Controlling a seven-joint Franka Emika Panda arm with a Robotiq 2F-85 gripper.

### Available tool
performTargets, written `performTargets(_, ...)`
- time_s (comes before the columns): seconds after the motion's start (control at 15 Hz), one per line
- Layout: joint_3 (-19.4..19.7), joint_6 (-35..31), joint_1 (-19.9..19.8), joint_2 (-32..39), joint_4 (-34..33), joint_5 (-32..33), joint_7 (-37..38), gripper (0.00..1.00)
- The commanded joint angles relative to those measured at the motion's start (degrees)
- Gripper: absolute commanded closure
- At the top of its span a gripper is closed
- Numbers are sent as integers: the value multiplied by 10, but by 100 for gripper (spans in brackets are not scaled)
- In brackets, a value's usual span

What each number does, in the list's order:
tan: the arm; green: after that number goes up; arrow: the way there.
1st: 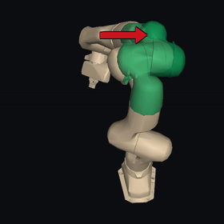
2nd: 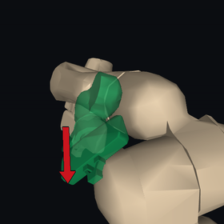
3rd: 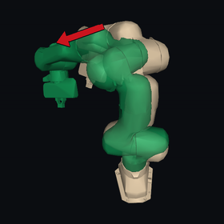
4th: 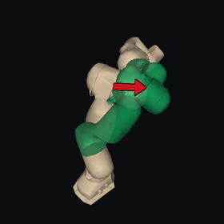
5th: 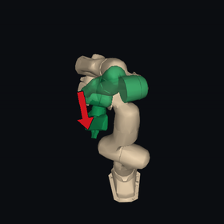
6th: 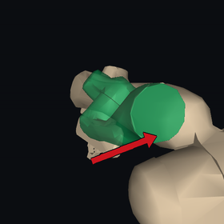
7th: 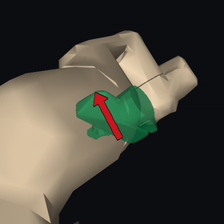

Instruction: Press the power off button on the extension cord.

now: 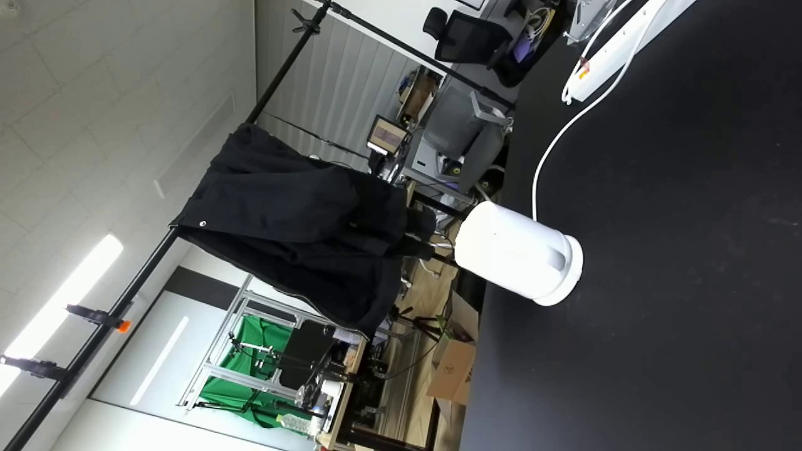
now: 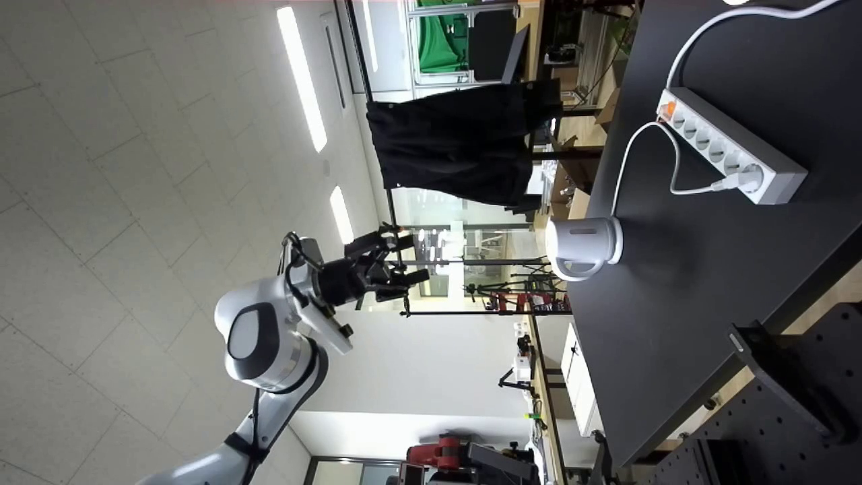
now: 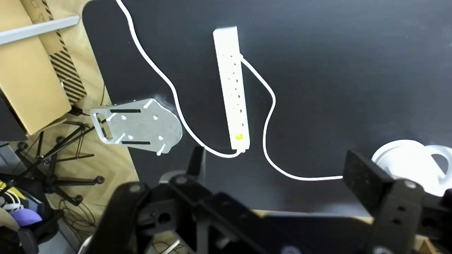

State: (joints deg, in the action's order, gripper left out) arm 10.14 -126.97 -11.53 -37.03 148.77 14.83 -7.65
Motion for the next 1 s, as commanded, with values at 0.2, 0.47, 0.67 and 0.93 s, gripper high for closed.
performTargets(0.2,-1,-107,1,215,-119,-5,7,0)
performTargets(0.47,15,-69,18,330,-230,-60,-62,0)
performTargets(0.67,24,-7,13,410,-322,-163,-173,0)
performTargets(0.93,19,78,-27,514,-450,-220,-233,0)
